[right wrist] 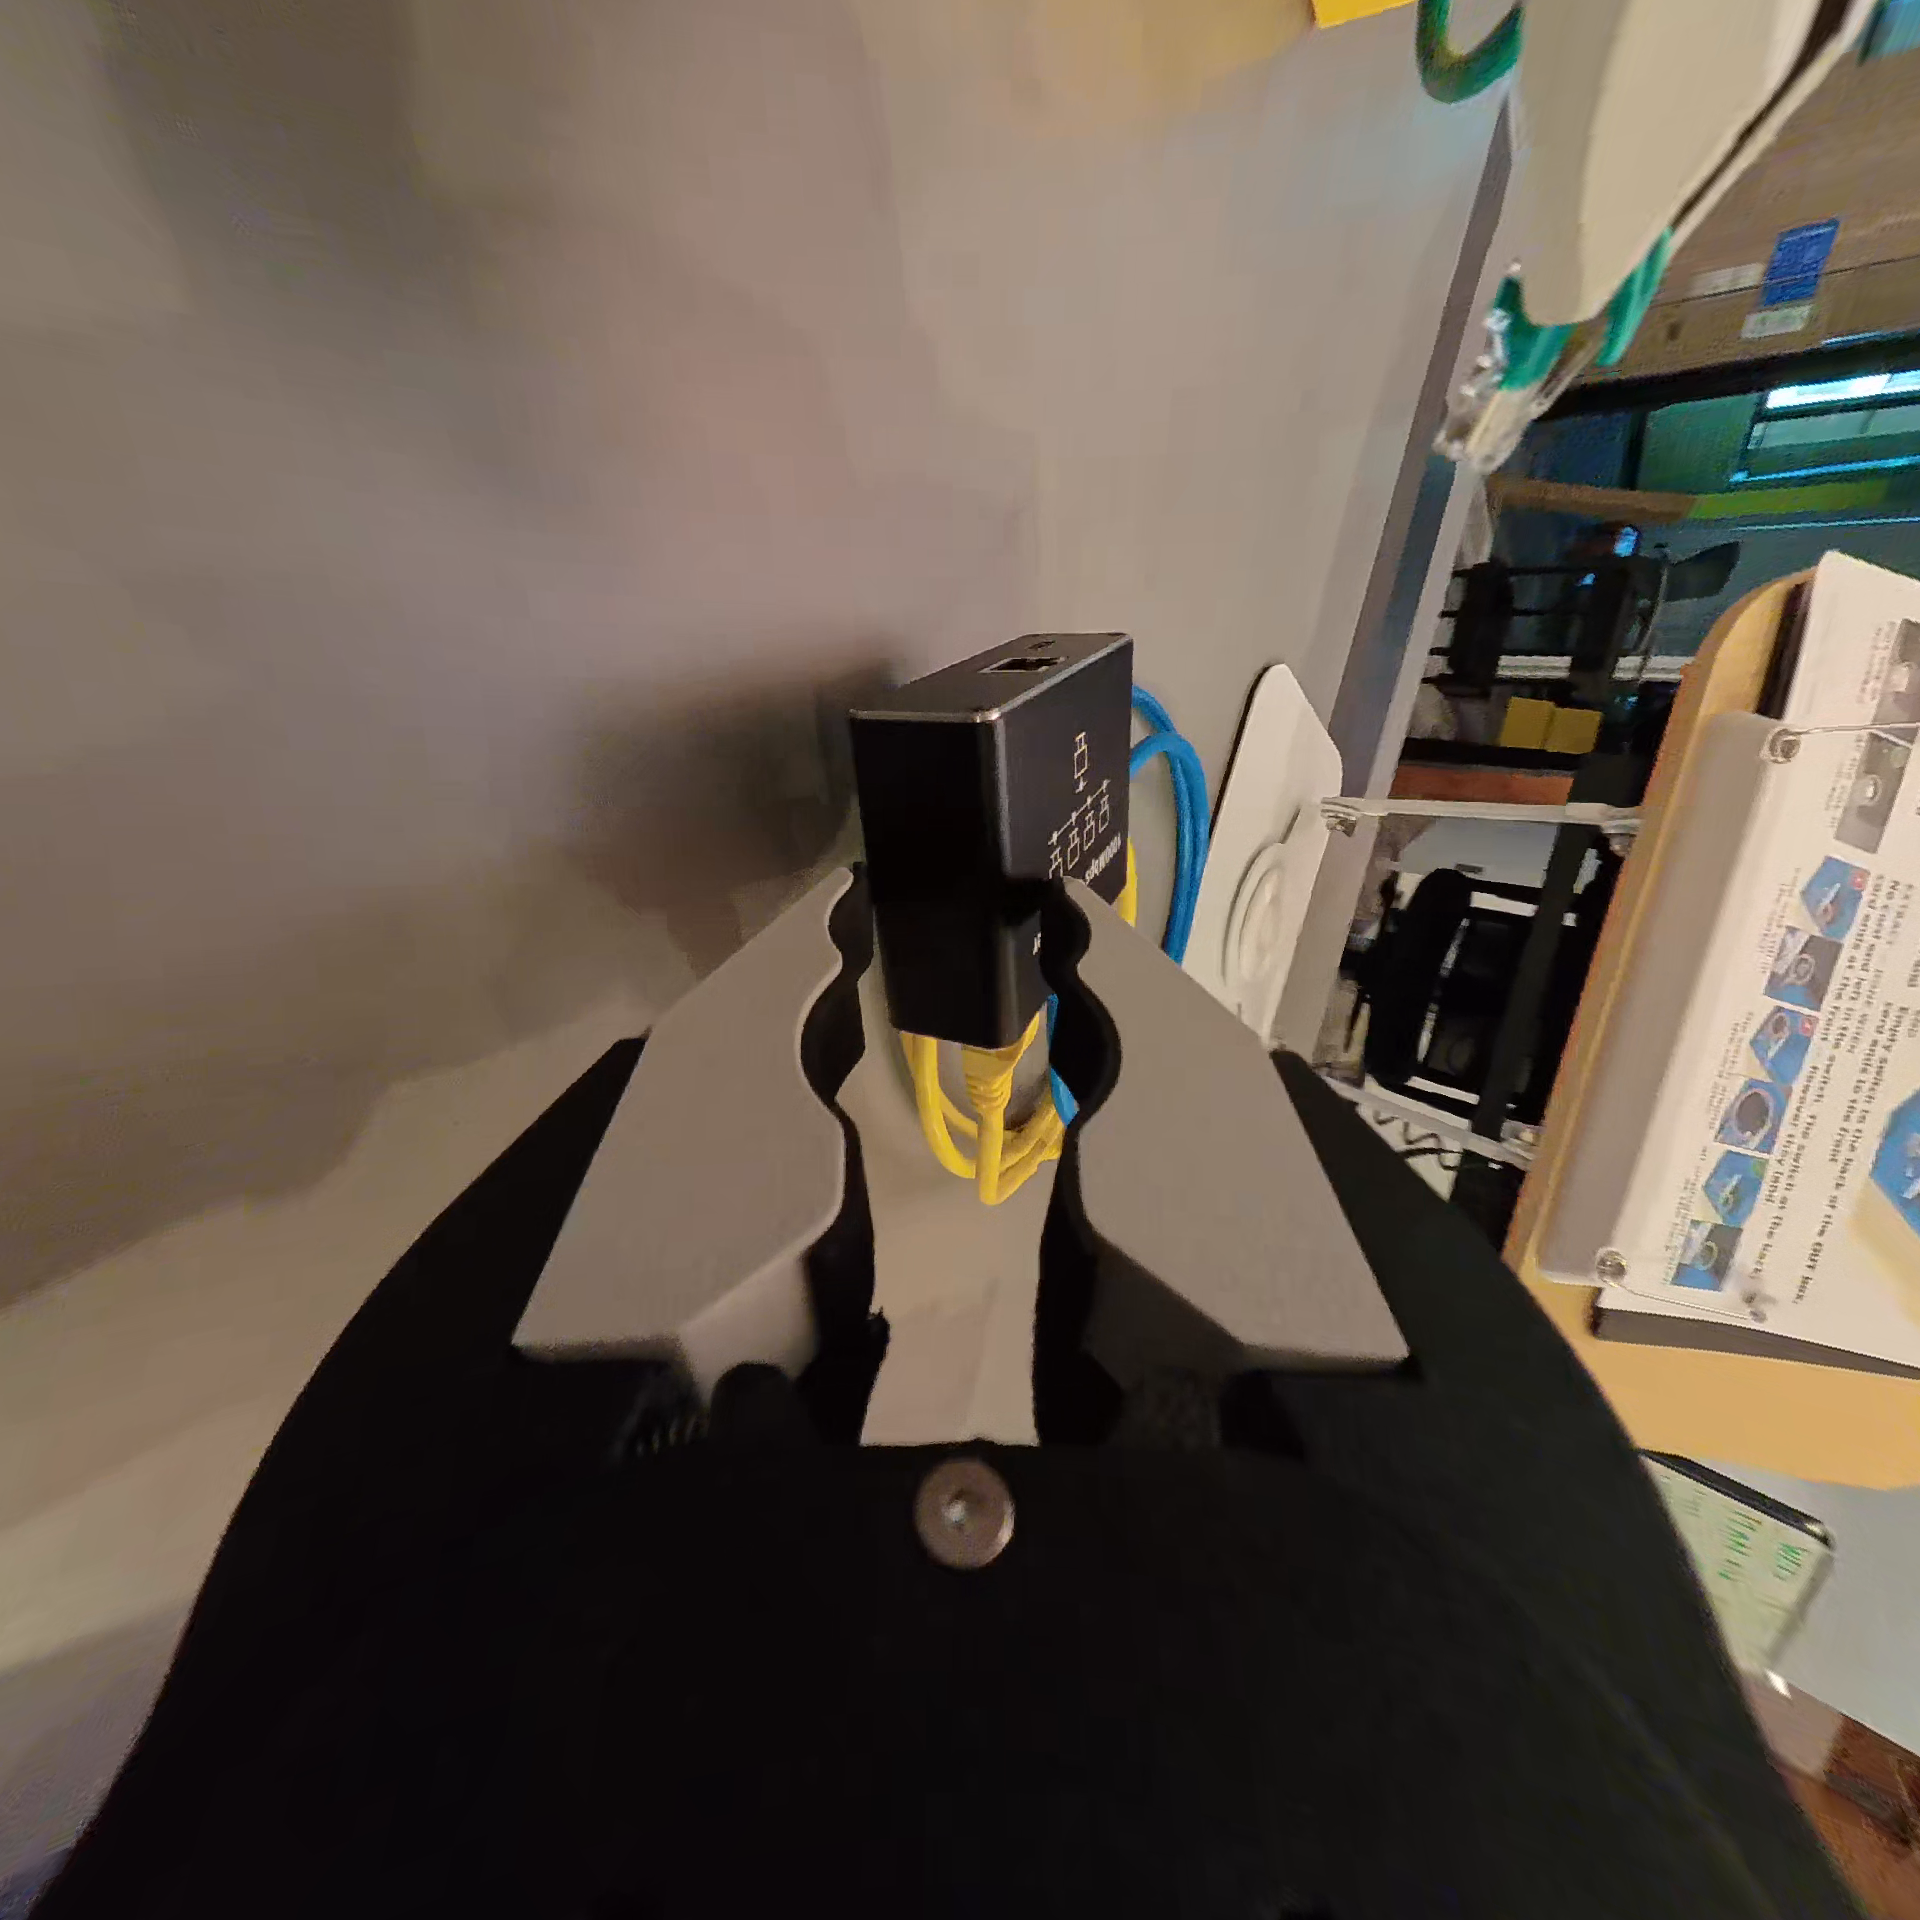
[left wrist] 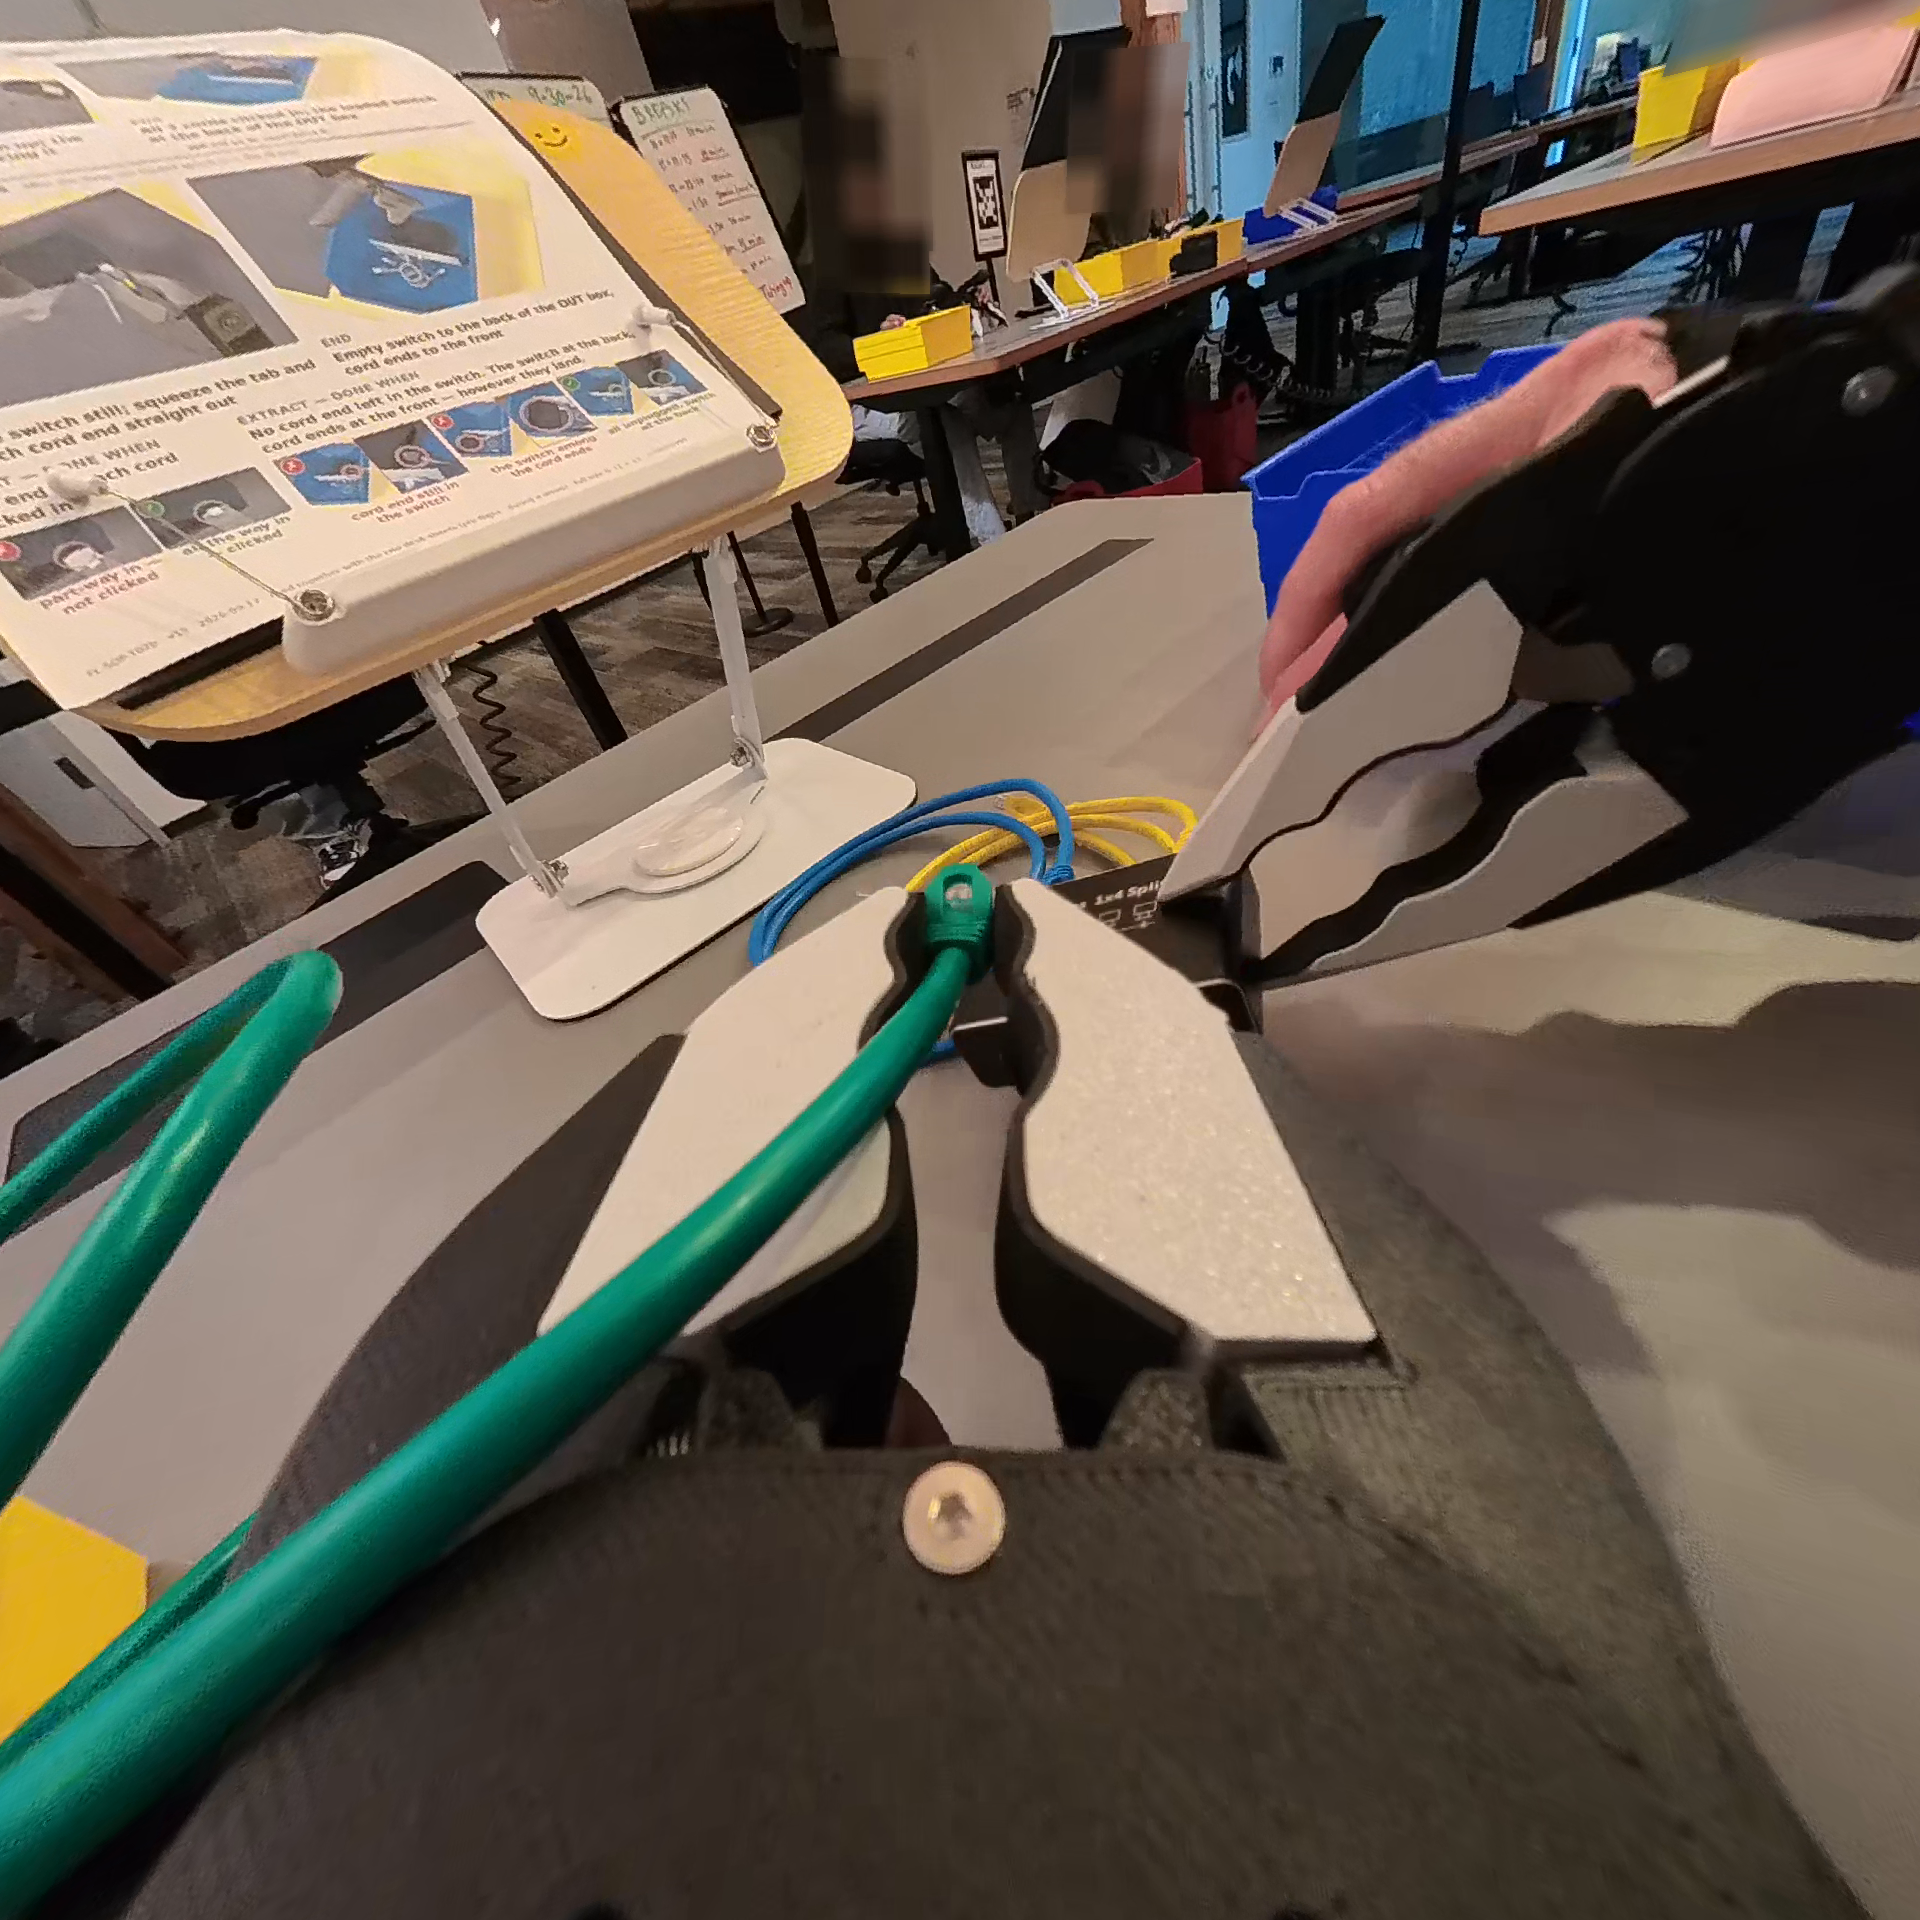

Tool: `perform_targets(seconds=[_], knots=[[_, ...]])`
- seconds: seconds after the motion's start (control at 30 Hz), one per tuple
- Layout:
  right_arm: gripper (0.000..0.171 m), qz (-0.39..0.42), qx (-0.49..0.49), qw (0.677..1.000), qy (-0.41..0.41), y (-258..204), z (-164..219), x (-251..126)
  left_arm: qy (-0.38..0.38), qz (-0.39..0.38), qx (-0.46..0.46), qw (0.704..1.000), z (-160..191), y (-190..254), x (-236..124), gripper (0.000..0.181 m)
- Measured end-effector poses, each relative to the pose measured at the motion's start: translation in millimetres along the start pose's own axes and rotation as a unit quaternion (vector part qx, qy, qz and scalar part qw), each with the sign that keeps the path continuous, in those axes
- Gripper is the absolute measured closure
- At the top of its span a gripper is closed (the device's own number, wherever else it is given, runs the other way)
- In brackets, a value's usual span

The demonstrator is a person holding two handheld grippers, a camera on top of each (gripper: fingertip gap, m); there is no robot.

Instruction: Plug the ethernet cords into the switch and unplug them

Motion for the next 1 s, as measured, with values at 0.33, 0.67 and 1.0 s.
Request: perform_targets(seconds=[0.33, 0.67, 1.0], knots=[[0.142, -0.123, 0.027, 0.991, 0.042, -3.1, -9.3, -25.9, -0.042, 0.014, -0.001, 0.999, 16.3, 5.3, 7.4, 0.169], [0.142, -0.192, 0.013, 0.978, 0.08, -17.2, -34.2, -39.9, -0.13, 0.063, 0.014, 0.989, 50.6, 28.6, 18.7, 0.169], [0.142, -0.183, 0.02, 0.979, 0.086, -19.1, -40.3, -34.3, -0.198, 0.108, 0.023, 0.974, 68.4, 35.7, 19.6, 0.17]])
Point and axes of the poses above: each gripper's, where its closed fingertips meet, x out along the fingers, z out of its underside, y = z × x across the jaws, the point moved 3 cm from there along -x, back along the fingers, and after that the axes turned 12 degrees about -z, right-handed, at the moved point
